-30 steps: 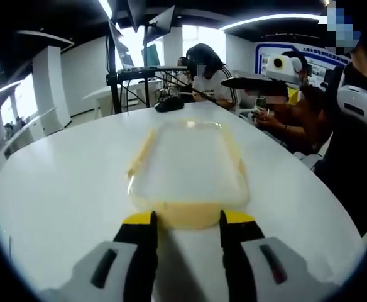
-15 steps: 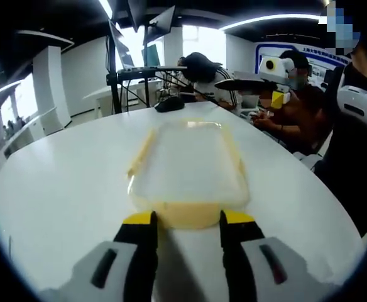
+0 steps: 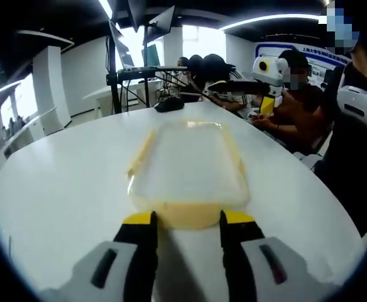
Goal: Snap each plastic latch of the storage box into its locked position after aligning the lid with the box until every specified latch is closed and the lid sits flush.
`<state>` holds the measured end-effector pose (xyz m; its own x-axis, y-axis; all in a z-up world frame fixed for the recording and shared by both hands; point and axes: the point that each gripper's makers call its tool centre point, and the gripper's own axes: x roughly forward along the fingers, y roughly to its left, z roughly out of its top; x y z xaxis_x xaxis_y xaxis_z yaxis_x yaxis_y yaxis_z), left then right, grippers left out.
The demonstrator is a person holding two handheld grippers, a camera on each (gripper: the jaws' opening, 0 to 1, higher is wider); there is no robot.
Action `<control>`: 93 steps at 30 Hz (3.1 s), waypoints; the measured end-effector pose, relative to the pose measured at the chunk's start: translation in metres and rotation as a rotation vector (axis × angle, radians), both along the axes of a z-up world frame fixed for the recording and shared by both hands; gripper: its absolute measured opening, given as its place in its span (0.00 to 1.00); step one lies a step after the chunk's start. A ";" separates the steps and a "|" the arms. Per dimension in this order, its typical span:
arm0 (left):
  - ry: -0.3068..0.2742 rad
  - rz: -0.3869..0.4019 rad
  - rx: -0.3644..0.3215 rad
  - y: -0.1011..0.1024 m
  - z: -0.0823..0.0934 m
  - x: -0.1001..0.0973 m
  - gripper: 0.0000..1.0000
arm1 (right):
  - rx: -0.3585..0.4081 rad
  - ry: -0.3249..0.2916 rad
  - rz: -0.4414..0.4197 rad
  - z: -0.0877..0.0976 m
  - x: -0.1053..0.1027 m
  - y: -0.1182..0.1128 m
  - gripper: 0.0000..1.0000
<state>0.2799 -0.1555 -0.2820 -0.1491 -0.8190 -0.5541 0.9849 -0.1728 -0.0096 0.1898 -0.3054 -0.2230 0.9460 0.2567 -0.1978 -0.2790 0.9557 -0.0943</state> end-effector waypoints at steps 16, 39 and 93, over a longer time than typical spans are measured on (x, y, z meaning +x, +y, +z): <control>0.000 0.000 0.000 0.001 -0.001 -0.006 0.38 | -0.012 0.070 0.065 -0.017 0.009 -0.007 0.93; -0.001 0.002 0.004 -0.012 -0.004 -0.020 0.38 | -0.085 0.174 0.187 -0.031 0.030 -0.030 0.91; 0.001 -0.008 0.015 -0.002 -0.002 -0.001 0.38 | -0.257 0.310 0.655 -0.037 0.057 -0.058 0.85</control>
